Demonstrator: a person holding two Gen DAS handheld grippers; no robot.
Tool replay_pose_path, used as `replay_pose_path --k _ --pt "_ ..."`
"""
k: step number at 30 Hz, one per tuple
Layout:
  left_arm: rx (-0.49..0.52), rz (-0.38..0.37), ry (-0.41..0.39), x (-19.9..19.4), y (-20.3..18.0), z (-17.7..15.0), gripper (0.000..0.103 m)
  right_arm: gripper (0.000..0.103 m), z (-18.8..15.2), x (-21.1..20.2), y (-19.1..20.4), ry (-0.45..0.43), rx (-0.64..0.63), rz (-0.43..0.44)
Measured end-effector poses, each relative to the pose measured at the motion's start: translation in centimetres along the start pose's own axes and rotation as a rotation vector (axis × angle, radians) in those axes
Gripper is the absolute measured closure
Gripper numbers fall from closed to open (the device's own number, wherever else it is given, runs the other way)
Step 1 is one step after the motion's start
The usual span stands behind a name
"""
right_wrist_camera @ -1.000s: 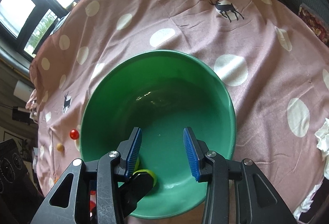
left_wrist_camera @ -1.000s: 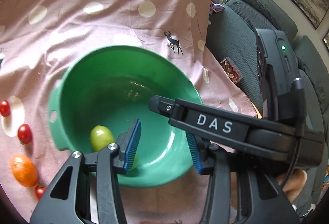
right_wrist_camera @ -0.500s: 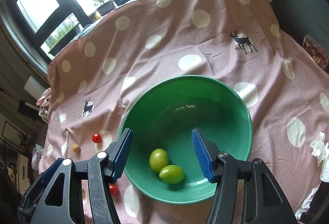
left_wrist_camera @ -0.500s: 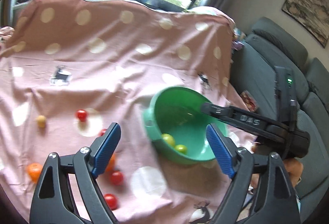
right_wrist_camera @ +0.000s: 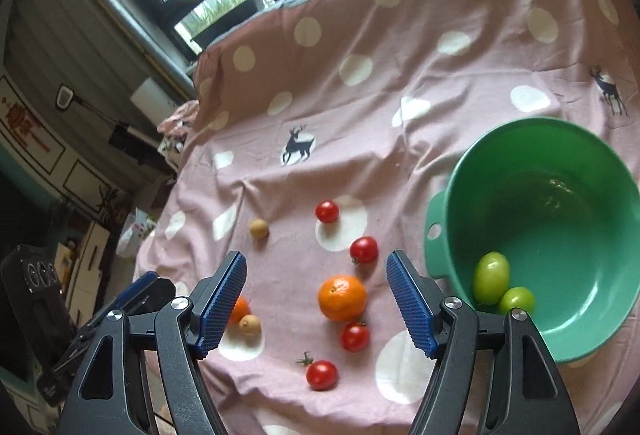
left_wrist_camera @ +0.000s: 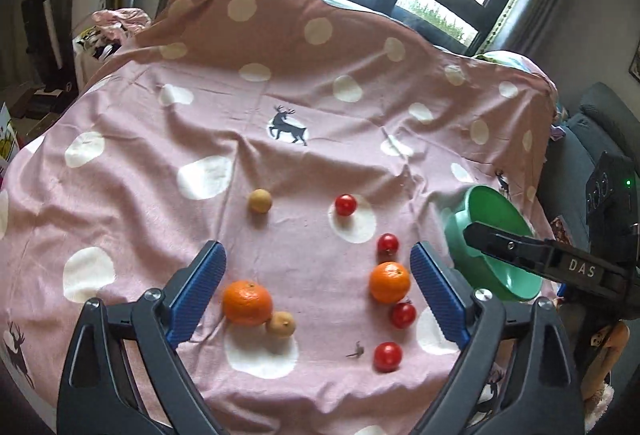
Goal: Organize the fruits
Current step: 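Move the right tool back to the mandarin beside the large orange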
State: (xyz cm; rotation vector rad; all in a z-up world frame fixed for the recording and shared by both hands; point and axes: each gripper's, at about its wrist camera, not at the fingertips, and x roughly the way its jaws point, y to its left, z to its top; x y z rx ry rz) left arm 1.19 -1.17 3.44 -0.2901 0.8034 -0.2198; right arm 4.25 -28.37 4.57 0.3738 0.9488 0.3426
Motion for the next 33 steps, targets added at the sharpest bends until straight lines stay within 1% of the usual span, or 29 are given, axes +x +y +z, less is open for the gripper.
replay_pose_path --k 3,6,9,12,14,15,16,20,24,26,29,33 --pt "-0.029 0.043 0.019 0.9 1.6 -0.6 0.009 0.03 -0.7 3.6 0.6 0.082 -0.013 -0.081" --pt "-0.048 0.046 0.049 1.9 2.5 -1.0 0.01 0.03 -1.5 6.6 0.5 0.154 -0.016 -0.145" --pt "-0.044 0.059 0.062 2.4 2.8 -1.2 0.01 0.031 -2.3 8.3 0.3 0.196 -0.026 -0.185" --pt "-0.042 0.062 0.066 2.6 2.8 -1.4 0.01 0.035 -2.7 9.1 0.3 0.209 -0.038 -0.193" --pt "-0.041 0.058 0.073 2.8 2.9 -1.4 0.01 0.043 -2.8 9.5 0.4 0.214 -0.048 -0.205" --pt "-0.037 0.059 0.075 2.9 2.9 -1.4 0.01 0.049 -2.8 9.7 0.4 0.217 -0.054 -0.209" --pt "-0.035 0.064 0.074 2.9 2.9 -1.5 0.01 0.054 -2.9 9.8 0.3 0.22 -0.051 -0.198" --pt "-0.033 0.079 0.08 3.1 2.9 -1.6 0.01 0.054 -3.0 9.8 0.4 0.221 -0.045 -0.183" --pt "-0.032 0.075 0.086 3.2 2.9 -1.7 0.011 0.054 -3.3 9.8 1.6 0.242 -0.06 -0.079" --pt "-0.027 0.075 0.09 3.3 2.9 -1.8 0.011 0.054 -3.6 10.3 2.3 0.263 -0.069 -0.045" --pt "-0.025 0.077 0.104 3.7 2.6 -1.9 0.011 0.054 -4.3 11.3 2.9 0.308 -0.082 -0.037" --pt "-0.009 0.07 0.109 3.9 2.1 -2.1 0.011 0.054 -4.3 11.1 3.1 0.304 -0.092 -0.053"
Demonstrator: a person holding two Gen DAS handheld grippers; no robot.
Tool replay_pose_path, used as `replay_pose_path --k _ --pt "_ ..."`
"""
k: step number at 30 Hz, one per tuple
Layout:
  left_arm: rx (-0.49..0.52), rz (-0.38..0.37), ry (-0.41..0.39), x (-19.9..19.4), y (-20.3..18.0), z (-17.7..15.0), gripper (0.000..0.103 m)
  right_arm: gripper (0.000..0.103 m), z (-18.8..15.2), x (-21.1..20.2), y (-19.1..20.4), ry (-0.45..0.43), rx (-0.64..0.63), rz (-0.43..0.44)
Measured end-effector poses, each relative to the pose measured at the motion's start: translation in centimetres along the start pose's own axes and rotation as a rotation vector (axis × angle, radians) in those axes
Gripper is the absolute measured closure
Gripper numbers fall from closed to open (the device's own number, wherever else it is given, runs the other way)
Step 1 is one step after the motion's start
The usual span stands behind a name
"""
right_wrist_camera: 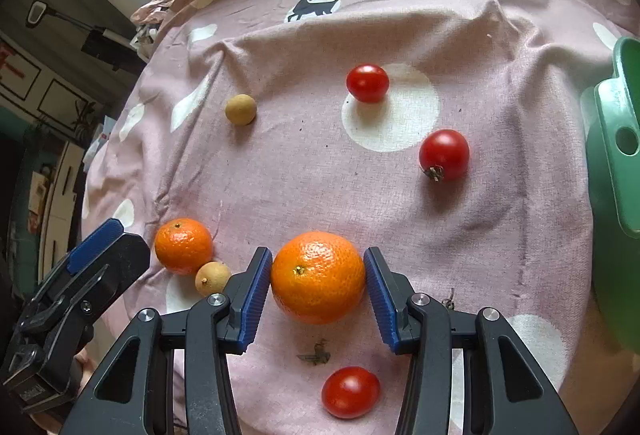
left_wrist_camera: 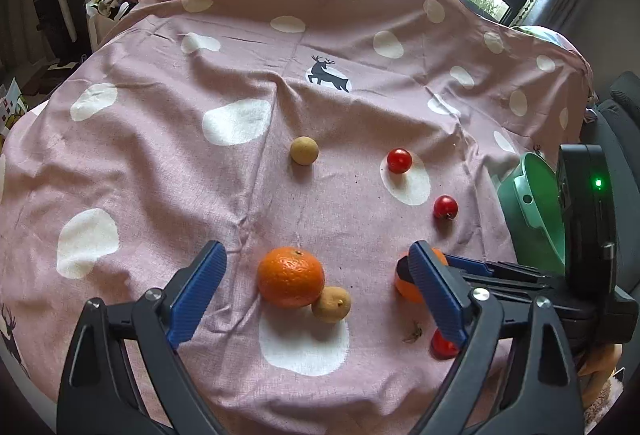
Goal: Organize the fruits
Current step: 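Move the right tool back to the mandarin beside the large orange, then close the right tool on the mandarin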
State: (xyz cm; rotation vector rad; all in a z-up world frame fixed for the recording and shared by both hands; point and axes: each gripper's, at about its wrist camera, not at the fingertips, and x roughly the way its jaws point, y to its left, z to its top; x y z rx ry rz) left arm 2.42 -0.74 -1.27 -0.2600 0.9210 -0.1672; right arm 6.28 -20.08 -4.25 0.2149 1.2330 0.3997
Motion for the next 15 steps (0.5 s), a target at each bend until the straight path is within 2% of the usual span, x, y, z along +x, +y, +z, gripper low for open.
replay_pose_path --k 9,15 --pt "0.031 -0.071 0.01 0.2 -1.8 -0.6 0.016 0.051 0.5 -3.9 -2.2 -0.139 0.086 0.062" --pt "0.092 -0.132 0.043 1.0 -3.9 -1.4 0.026 0.051 0.5 -3.4 -3.0 -0.108 0.156 0.152"
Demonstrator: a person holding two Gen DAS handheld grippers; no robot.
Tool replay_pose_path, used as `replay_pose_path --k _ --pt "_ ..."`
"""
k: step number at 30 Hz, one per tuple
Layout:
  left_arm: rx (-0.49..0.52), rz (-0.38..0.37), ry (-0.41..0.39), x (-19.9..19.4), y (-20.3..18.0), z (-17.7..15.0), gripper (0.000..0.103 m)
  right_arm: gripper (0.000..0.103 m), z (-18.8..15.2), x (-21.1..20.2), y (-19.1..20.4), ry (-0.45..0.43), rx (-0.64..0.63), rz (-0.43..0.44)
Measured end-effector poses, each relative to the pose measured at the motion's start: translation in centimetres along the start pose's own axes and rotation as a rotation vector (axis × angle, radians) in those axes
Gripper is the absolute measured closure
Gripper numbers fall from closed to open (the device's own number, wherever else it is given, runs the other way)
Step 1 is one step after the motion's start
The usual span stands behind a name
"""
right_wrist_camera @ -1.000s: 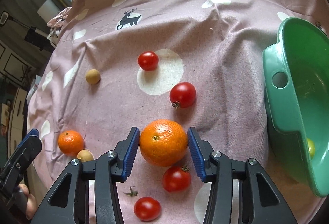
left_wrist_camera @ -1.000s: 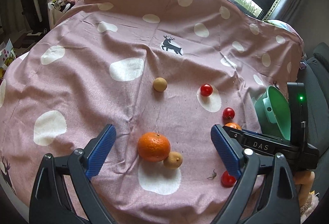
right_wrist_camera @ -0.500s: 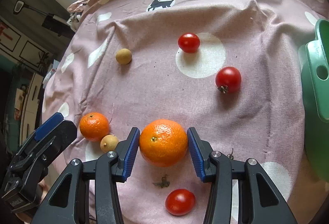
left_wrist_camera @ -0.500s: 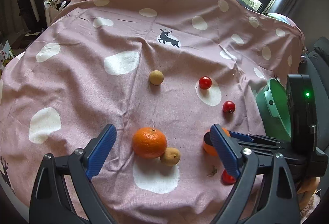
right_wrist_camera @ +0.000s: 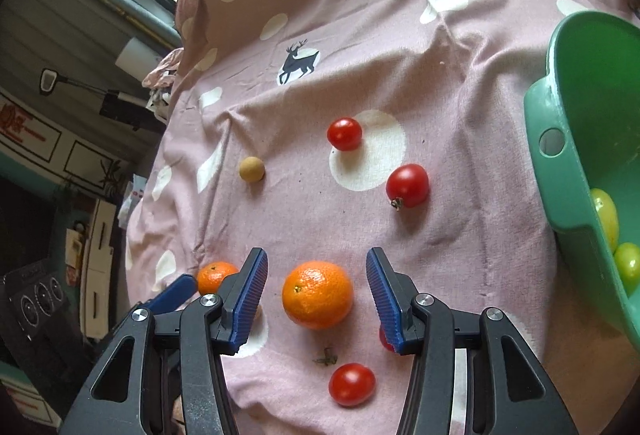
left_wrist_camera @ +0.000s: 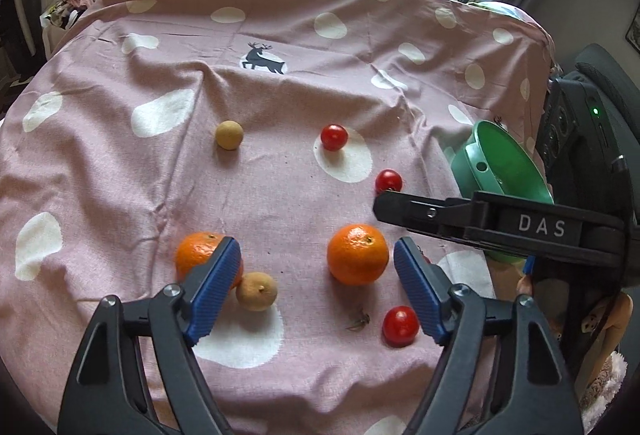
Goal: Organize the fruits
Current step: 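Close the right tool on the mandarin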
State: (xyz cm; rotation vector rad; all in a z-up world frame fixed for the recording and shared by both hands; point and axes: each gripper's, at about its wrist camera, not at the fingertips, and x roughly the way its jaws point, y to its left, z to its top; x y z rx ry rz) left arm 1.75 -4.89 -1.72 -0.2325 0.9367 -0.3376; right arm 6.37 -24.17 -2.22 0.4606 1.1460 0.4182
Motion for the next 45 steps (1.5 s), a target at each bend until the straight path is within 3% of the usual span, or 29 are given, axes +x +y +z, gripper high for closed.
replay_pose_path --k 10,23,36,45 --pt "0.018 -0.109 0.077 2.5 -1.7 -0.8 0.044 0.051 -0.5 1.9 0.0 0.065 0.027 0.003" --pt "0.0 -0.118 0.133 4.5 -1.6 -1.2 0.05 0.054 -0.7 2.7 -0.1 0.094 0.019 0.004" --pt "-0.016 -0.099 0.14 5.1 -1.4 -1.2 0.059 0.056 -0.9 2.9 0.1 0.106 -0.001 -0.005" --pt "0.031 -0.097 0.062 3.0 -2.7 -0.4 0.06 0.056 -0.9 0.8 0.9 0.047 -0.029 0.002"
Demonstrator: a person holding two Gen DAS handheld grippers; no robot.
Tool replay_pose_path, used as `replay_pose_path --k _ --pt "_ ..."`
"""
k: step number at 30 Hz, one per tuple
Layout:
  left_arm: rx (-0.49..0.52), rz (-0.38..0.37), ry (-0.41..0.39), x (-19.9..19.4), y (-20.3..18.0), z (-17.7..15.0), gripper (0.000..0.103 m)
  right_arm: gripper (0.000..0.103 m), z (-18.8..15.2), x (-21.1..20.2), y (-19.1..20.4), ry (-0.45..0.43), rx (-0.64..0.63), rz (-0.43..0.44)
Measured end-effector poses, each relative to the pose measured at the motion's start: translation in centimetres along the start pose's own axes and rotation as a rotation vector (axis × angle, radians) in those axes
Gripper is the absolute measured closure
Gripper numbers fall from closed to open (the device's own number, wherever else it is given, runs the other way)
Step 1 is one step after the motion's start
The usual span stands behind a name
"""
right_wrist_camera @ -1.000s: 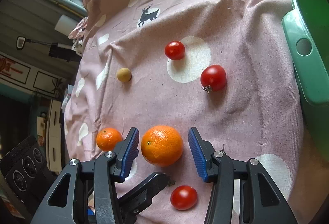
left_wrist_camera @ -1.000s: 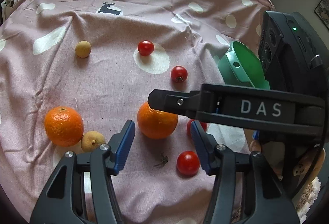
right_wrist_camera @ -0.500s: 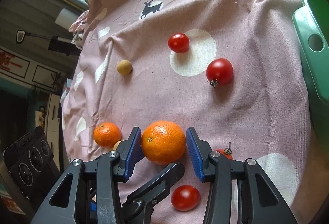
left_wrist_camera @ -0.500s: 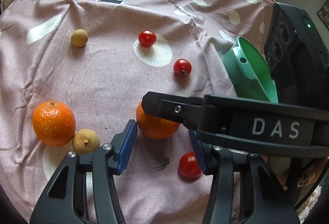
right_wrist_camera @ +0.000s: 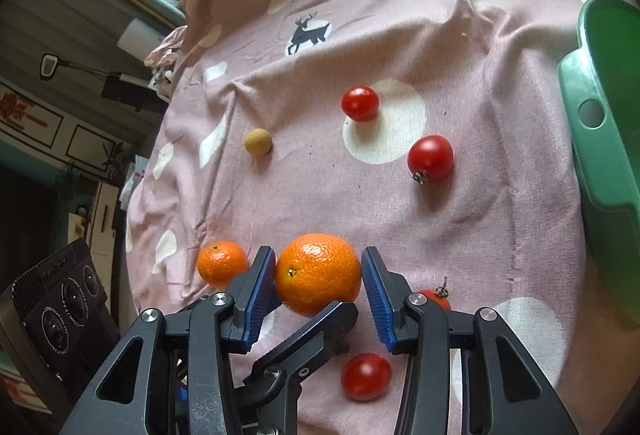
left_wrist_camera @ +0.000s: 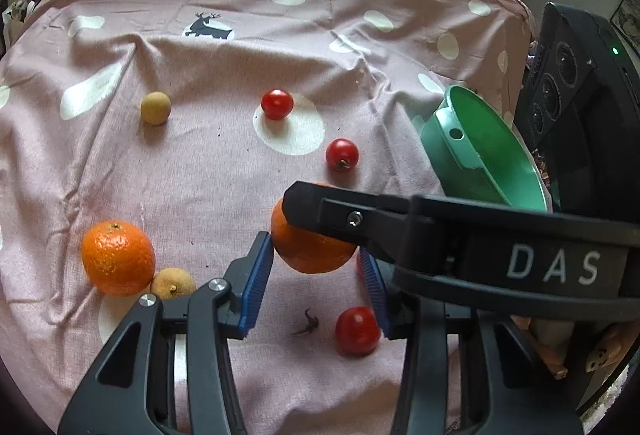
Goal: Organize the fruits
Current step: 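Close the right tool on the mandarin, then carry the mandarin with the right tool over the green basin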
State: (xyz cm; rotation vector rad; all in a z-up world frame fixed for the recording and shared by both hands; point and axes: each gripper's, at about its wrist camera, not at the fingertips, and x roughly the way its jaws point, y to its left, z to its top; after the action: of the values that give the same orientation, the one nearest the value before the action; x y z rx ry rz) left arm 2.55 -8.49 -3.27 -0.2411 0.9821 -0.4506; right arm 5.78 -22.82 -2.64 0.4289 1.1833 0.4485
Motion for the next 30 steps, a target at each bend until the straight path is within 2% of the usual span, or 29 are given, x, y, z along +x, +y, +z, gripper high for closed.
replay_pose_path --k 6,10,14,24,30 --pt "0.034 0.011 -0.075 -2.0 -1.9 0.9 0.059 0.056 0.0 -2.9 1.0 -0.081 -0.032 0.009" --pt "0.093 0.04 -0.126 -3.2 -3.8 1.5 0.057 0.056 0.0 -5.0 1.3 -0.134 -0.05 0.025" --pt "0.128 0.037 -0.164 -4.0 -5.7 2.1 0.057 0.056 -0.1 -7.0 1.3 -0.19 -0.057 0.034" --pt "0.229 0.002 -0.211 -4.6 -10.4 3.3 0.057 0.056 -0.4 -12.0 0.0 -0.324 -0.037 0.023" --pt "0.277 -0.025 -0.213 -4.0 -12.9 3.9 0.057 0.056 -0.6 -14.2 -1.4 -0.386 -0.004 0.007"
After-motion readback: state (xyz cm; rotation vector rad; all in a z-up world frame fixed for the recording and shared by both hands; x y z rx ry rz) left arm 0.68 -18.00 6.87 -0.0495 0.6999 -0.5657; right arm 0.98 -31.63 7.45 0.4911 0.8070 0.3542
